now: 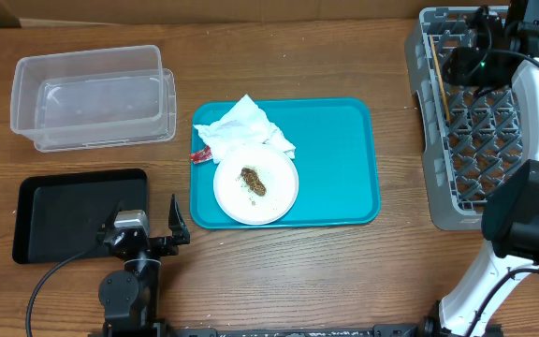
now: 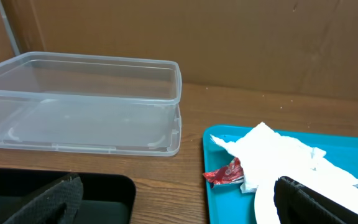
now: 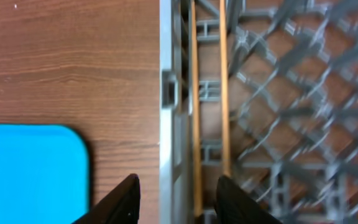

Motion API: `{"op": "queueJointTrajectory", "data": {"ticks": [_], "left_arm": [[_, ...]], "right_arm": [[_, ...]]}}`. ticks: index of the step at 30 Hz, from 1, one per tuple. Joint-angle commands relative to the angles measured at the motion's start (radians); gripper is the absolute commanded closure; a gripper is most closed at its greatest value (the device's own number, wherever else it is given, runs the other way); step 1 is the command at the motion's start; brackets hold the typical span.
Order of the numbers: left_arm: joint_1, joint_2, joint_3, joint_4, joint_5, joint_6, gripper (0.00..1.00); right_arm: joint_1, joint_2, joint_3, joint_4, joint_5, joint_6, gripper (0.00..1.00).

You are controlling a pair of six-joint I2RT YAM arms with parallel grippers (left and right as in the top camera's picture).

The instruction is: Sort waste into correct bins and load items into the dishwasher

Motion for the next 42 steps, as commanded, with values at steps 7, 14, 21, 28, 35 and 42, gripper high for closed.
{"op": "queueJointTrajectory", "data": {"ticks": [7,14,21,28,35,42], "left_arm": [[-0.009,-0.001,-0.004,-0.001,0.0,0.015,0.0],[-0.009,-0.001,-0.003,-0.001,0.0,0.015,0.0],[-0.009,-0.001,-0.004,-0.001,0.0,0.015,0.0],[-0.009,-0.001,-0.004,-0.001,0.0,0.015,0.0],[-0.009,-0.001,-0.003,0.045,0.198,-0.156,0.0],[-0.009,-0.001,-0.004,0.346,0.499,-0.625,0.0]], "right_arm": [[-0.012,-0.205,0.164,-0.276,-0.19,0.222,0.44],[-0.14,-0.284,0.164,-0.348,0.152,0.375,0.0],[-0.336,-0.283,0.145,-0.444,0.095,0.734,0.0],[-0.384,-0.283,0.145,-0.455,0.085,0.741,0.0],[-0.384,-0.283,0.145,-0.454,0.085,0.741,0.0],[-0.384,-0.283,0.145,-0.454,0.085,0.741,0.0]]}}
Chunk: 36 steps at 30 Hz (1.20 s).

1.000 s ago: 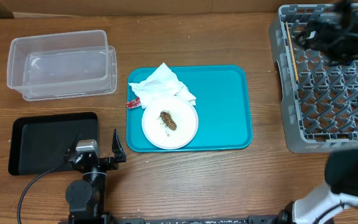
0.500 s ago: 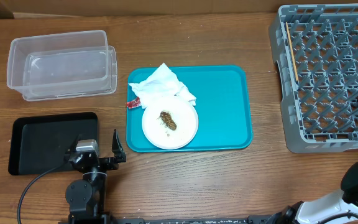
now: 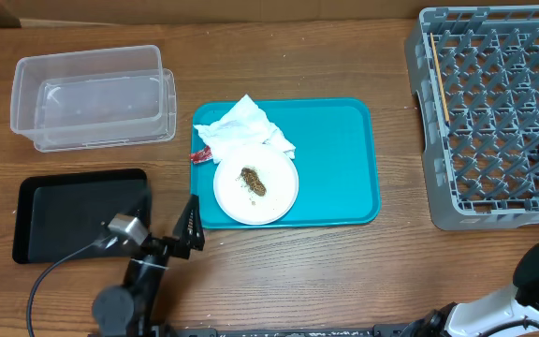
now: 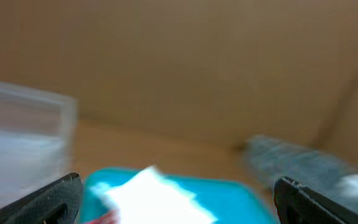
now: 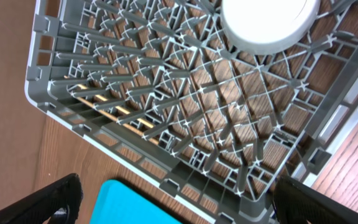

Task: Sort waste into correct bins and load items into the dishwasher
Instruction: 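Move the left gripper toward the white plate on the teal tray, then grasp the white plate rim with the left gripper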

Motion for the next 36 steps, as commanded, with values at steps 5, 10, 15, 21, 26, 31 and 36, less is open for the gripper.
{"op": "queueJointTrajectory", "data": {"ticks": [5,10,15,21,26,31,36], "left_arm": [[-0.009,-0.002,0.037,0.213,0.211,-0.248,0.0],[-0.009,0.103,0.277,-0.056,0.24,-0.074,0.0],[-0.009,0.462,0.731,-0.56,0.221,0.212,0.0],[-0.009,0.897,1.166,-0.96,0.286,0.275,0.0],[-0.085,1.123,1.294,-0.993,0.48,0.318,0.0],[-0.394,1.341,1.435,-1.148,-0.01,0.254,0.0],[-0.647,1.524,1.46,-1.139,-0.178,0.21,0.0]], "right_arm": [[-0.003,-0.005,0.004,0.003,-0.005,0.005,0.0],[-0.003,-0.005,0.004,0.003,-0.005,0.005,0.0],[-0.003,-0.005,0.004,0.003,-0.005,0.005,0.0],[-0.003,-0.005,0.004,0.003,-0.005,0.005,0.0],[-0.003,-0.005,0.004,0.003,-0.005,0.005,0.0],[-0.003,-0.005,0.004,0.003,-0.005,0.005,0.0],[-0.003,-0.005,0.004,0.003,-0.005,0.005,0.0]]}}
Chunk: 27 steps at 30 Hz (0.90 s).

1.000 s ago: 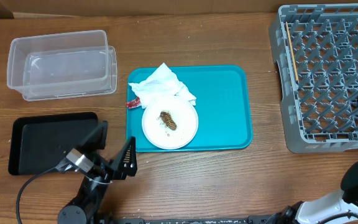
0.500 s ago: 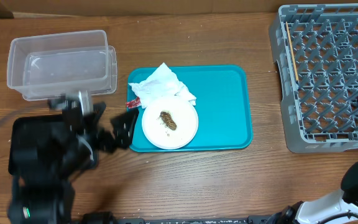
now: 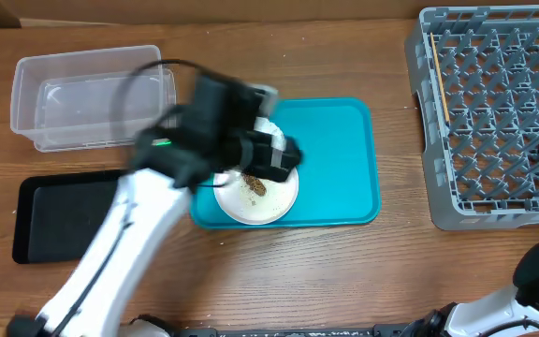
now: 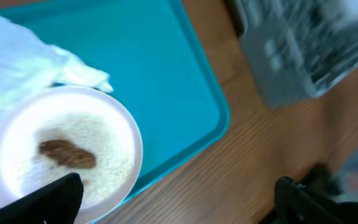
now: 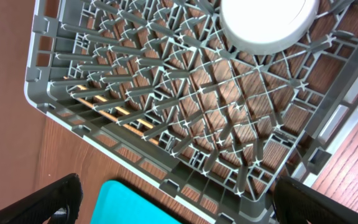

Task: Sort waste into correct bins and load items into the dishwasher
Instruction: 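Grasp the white plate rim with the left gripper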

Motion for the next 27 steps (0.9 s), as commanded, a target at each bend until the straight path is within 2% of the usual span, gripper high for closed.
{"op": "queueJointTrajectory", "data": {"ticks": [1,5,8,10,13,17,20,21,23,27], "left_arm": [[-0.119,0.102,0.024,0.011,-0.168,-0.028,0.0],[-0.203,0.238,0.024,0.055,-0.214,-0.047,0.0],[-0.208,0.308,0.024,0.077,-0.336,-0.206,0.0],[-0.208,0.332,0.024,0.104,-0.388,-0.247,0.0],[-0.216,0.369,0.024,0.161,-0.439,-0.249,0.0],[-0.257,0.417,0.024,0.151,-0.517,-0.221,0.0],[-0.28,0.455,0.024,0.157,-0.524,-0.223,0.0],[-0.287,0.466,0.024,0.164,-0.52,-0.223,0.03],[-0.301,0.489,0.024,0.169,-0.522,-0.224,0.2],[-0.322,0.528,0.024,0.167,-0.523,-0.231,0.13]], "right_arm": [[-0.003,-0.005,0.005,0.003,-0.004,0.004,0.0],[-0.003,-0.005,0.005,0.003,-0.004,0.004,0.0],[-0.003,-0.005,0.005,0.003,-0.004,0.004,0.0],[-0.003,-0.005,0.005,0.003,-0.004,0.004,0.0],[-0.003,-0.005,0.005,0.003,-0.004,0.004,0.0],[-0.003,-0.005,0.005,0.003,-0.004,0.004,0.0],[-0.003,-0.005,0.005,0.003,-0.004,0.004,0.0],[-0.003,-0.005,0.005,0.003,-0.004,0.004,0.0],[-0.003,-0.005,0.005,0.003,-0.004,0.004,0.0],[-0.003,-0.005,0.005,0.003,-0.004,0.004,0.0]]}}
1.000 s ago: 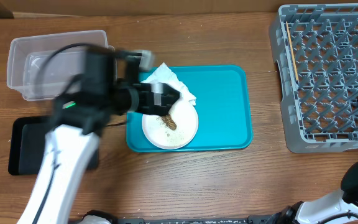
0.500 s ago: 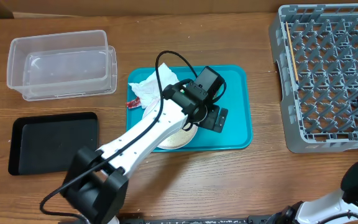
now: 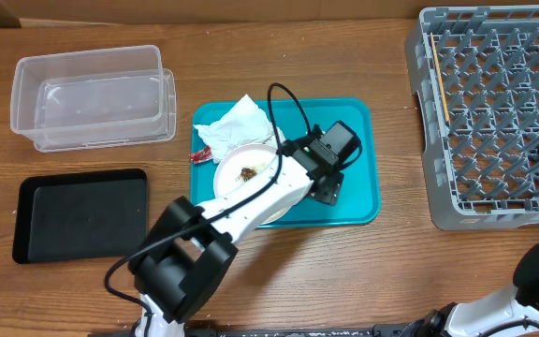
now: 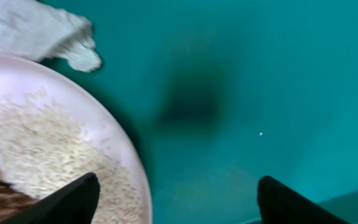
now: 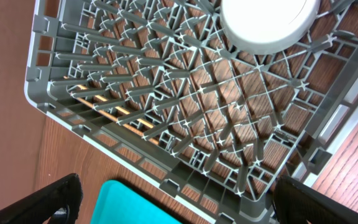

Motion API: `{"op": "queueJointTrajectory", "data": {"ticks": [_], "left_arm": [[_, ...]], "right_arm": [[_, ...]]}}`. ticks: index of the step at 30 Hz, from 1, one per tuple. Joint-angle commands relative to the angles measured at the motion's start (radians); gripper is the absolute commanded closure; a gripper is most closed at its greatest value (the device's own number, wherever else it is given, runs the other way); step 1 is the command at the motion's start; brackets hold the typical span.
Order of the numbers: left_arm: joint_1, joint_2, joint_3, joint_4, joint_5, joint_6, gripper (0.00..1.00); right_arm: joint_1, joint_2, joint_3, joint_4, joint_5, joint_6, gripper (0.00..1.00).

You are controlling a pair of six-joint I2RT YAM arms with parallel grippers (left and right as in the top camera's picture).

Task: Sort waste into correct bins and load items into the dishwasher
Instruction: 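Grasp the white plate rim with the left gripper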

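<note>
A white plate point(image 3: 237, 171) with a brown food scrap point(image 3: 248, 172) sits on the teal tray point(image 3: 358, 126), with a crumpled white napkin point(image 3: 241, 124) and a red packet point(image 3: 199, 155) beside it. My left gripper point(image 3: 327, 183) is open, low over the tray at the plate's right side. In the left wrist view the plate point(image 4: 48, 149) has its rim between the fingers: one fingertip point(image 4: 67, 200) over the plate, the other over bare tray point(image 4: 241, 93). My right gripper point(image 5: 179, 202) is open, high above the grey dish rack point(image 5: 185, 106), out of the overhead view.
A clear plastic bin point(image 3: 92, 96) stands at back left and a black tray point(image 3: 80, 213) at front left. The rack point(image 3: 489, 122) on the right holds chopsticks point(image 3: 438, 80) and a white round item point(image 5: 269, 22). My left arm crosses the plate's front.
My left gripper was up over the plate and napkin. Now it sits low on the tray to the plate's right, open across the rim. The right gripper has not moved.
At first my left gripper rested open by the black tray and my right gripper hung over the rack's left edge by the chopsticks. Then the right arm was off to the right, high above the rack. The left gripper was above the tray, and now is at the plate's rim.
</note>
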Motion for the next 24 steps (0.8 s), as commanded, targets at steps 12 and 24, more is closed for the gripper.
{"op": "queueJointTrajectory", "data": {"ticks": [12,24], "left_arm": [[-0.026,0.087,0.02,-0.007,-0.094,-0.064,0.44],[-0.033,0.132,0.022,-0.004,-0.129,-0.071,0.6]], "right_arm": [[-0.003,-0.005,0.005,0.003,-0.004,0.004,0.0],[-0.003,-0.005,0.005,0.003,-0.004,0.004,0.0]]}}
